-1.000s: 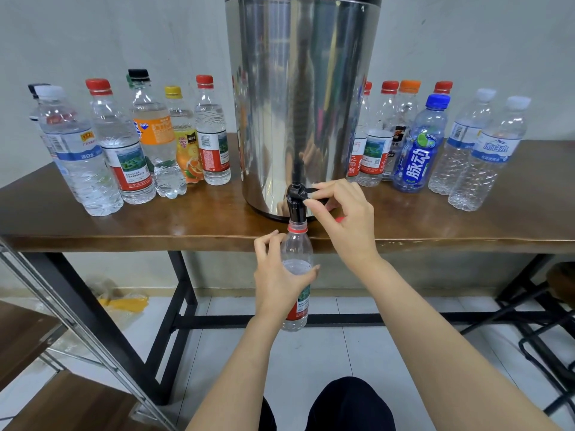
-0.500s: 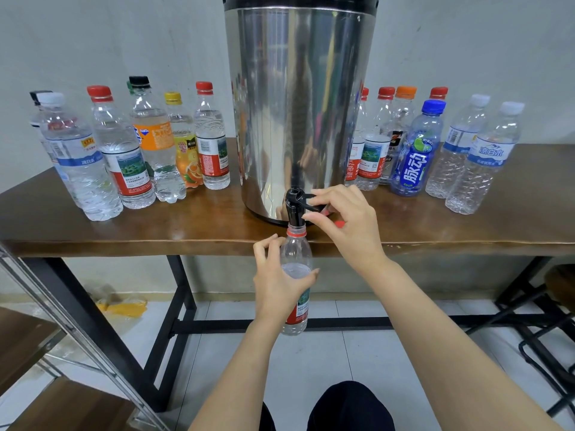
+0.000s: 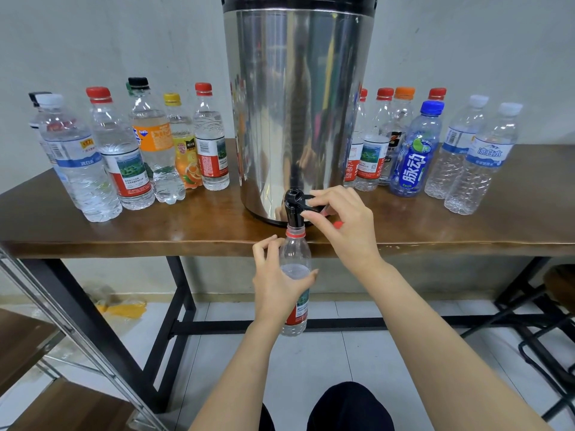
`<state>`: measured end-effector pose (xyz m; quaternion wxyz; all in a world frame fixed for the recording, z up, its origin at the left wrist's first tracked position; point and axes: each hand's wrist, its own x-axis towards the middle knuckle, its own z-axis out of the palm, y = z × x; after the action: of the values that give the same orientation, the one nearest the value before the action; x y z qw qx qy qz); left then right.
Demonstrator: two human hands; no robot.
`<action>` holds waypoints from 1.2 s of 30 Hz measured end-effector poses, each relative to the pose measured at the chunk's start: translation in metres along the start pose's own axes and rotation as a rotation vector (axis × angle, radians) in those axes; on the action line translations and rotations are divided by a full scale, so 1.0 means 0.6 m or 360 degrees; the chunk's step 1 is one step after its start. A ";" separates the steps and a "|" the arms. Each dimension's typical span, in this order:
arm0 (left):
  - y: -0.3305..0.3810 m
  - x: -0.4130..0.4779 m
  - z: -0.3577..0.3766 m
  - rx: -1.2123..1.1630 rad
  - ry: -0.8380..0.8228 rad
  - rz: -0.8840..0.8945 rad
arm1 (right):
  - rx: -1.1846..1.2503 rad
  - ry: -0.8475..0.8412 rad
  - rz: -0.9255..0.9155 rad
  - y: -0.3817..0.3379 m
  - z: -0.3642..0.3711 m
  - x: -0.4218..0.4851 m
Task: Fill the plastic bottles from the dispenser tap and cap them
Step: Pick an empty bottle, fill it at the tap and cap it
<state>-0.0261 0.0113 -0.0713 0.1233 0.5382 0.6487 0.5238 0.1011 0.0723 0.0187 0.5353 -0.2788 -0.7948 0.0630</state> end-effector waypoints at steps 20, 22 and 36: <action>-0.001 0.004 -0.001 0.0013 -0.0010 0.0061 | 0.0039 0.0000 0.0033 0.002 0.001 0.001; -0.002 0.005 -0.001 0.0018 -0.0010 0.0064 | 0.0041 0.0000 0.0037 0.002 0.001 0.000; -0.005 0.005 0.000 0.0025 0.0001 0.0069 | 0.0049 0.0002 0.0036 0.002 0.003 -0.001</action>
<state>-0.0287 0.0144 -0.0722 0.1073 0.5530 0.6410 0.5213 0.1000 0.0736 0.0172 0.5392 -0.2795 -0.7903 0.0813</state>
